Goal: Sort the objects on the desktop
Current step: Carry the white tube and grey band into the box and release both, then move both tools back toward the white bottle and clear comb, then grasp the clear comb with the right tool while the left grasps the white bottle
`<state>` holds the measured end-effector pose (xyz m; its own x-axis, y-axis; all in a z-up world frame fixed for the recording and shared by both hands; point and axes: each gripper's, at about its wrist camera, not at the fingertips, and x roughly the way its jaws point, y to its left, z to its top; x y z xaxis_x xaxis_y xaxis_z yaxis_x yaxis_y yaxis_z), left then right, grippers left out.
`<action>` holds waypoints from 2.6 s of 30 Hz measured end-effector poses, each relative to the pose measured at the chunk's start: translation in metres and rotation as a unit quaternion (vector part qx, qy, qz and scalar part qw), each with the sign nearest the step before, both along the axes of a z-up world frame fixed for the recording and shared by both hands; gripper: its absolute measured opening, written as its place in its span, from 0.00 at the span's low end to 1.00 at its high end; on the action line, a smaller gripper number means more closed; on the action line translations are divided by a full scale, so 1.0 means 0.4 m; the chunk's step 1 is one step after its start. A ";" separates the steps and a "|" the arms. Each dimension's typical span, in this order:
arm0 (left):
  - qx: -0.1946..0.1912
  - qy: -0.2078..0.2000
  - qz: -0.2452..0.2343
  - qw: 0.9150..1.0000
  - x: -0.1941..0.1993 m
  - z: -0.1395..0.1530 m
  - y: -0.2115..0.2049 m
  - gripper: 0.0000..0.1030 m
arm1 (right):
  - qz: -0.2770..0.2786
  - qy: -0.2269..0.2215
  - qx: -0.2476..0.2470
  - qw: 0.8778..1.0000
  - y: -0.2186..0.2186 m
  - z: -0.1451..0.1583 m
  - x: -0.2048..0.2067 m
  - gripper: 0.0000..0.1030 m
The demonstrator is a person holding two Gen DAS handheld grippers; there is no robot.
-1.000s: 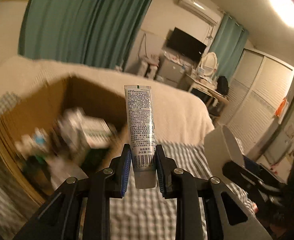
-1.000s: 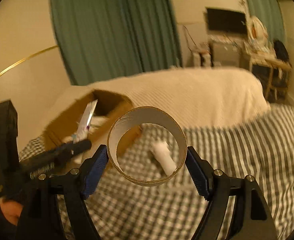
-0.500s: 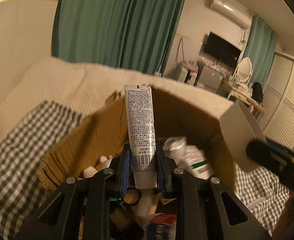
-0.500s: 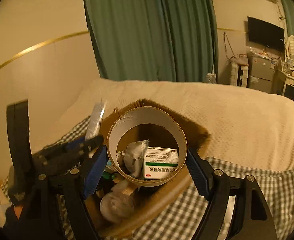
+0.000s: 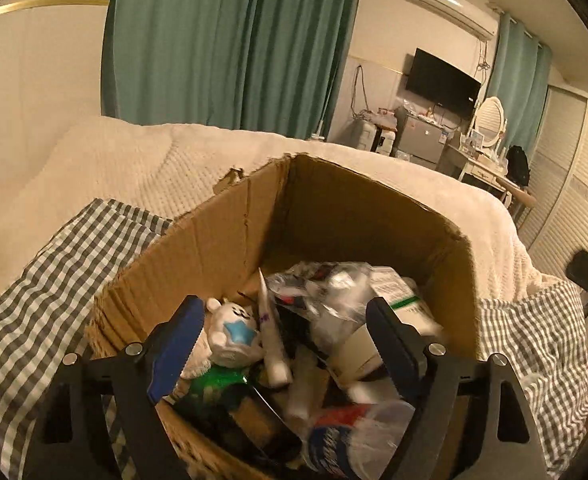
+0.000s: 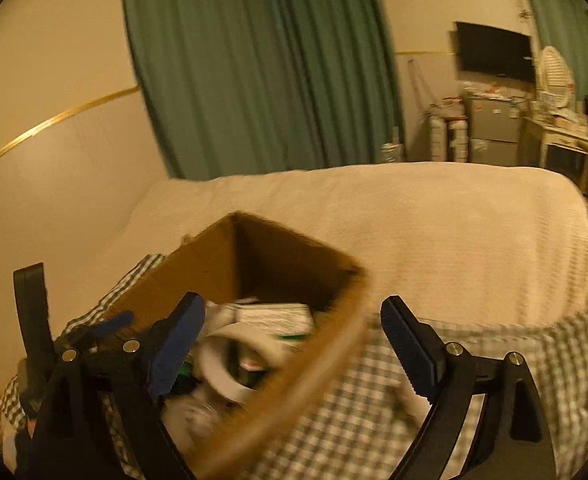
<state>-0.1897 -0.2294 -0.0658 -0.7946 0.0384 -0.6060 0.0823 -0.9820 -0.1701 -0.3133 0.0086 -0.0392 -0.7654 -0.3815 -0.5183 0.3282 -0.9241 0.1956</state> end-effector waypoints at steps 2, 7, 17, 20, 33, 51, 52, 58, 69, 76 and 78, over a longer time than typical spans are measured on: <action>-0.001 -0.001 -0.010 1.000 0.030 0.014 0.036 0.83 | -0.020 0.000 0.011 1.000 0.071 0.005 0.025 0.87; -0.028 0.005 -0.045 0.999 0.084 0.062 0.162 0.89 | -0.057 -0.011 0.063 0.996 0.261 -0.011 0.106 0.87; -0.014 -0.037 -0.093 0.995 0.138 0.020 0.471 0.96 | -0.032 -0.045 0.129 0.990 0.452 -0.134 0.130 0.87; -0.015 -0.041 -0.091 0.995 0.142 -0.031 0.516 0.96 | 0.017 -0.056 0.176 0.983 0.433 -0.184 0.101 0.87; 0.000 -0.128 -0.050 0.990 0.039 -0.211 0.539 0.96 | 0.220 -0.138 0.293 0.920 0.330 -0.427 -0.031 0.54; 0.008 -0.168 -0.054 0.984 0.041 -0.262 0.513 0.96 | 0.308 -0.114 0.397 0.857 0.232 -0.481 0.025 0.56; 0.008 -0.167 -0.053 0.985 0.041 -0.260 0.512 0.96 | 0.308 -0.109 0.402 0.856 0.230 -0.486 0.030 0.56; 0.000 -0.161 -0.053 0.986 0.050 -0.248 0.499 0.96 | 0.302 -0.131 0.376 0.866 0.243 -0.472 0.067 0.17; -0.005 -0.142 -0.065 0.988 0.011 -0.227 0.561 0.96 | 0.158 -0.175 0.298 0.925 0.377 -0.358 0.150 0.03; -0.038 -0.132 -0.090 0.986 -0.094 -0.250 0.686 0.96 | 0.073 -0.210 0.189 0.956 0.518 -0.338 0.089 0.03; -0.043 -0.148 -0.086 0.984 -0.129 -0.279 0.701 0.96 | 0.064 -0.214 0.168 0.960 0.527 -0.341 0.083 0.03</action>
<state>-0.2412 0.0512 -0.1772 -0.5688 0.0949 -0.8170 -0.0531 -0.9955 -0.0786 -0.2801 0.2194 -0.1758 -0.4132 -0.2149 -0.8849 0.3989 -0.9163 0.0363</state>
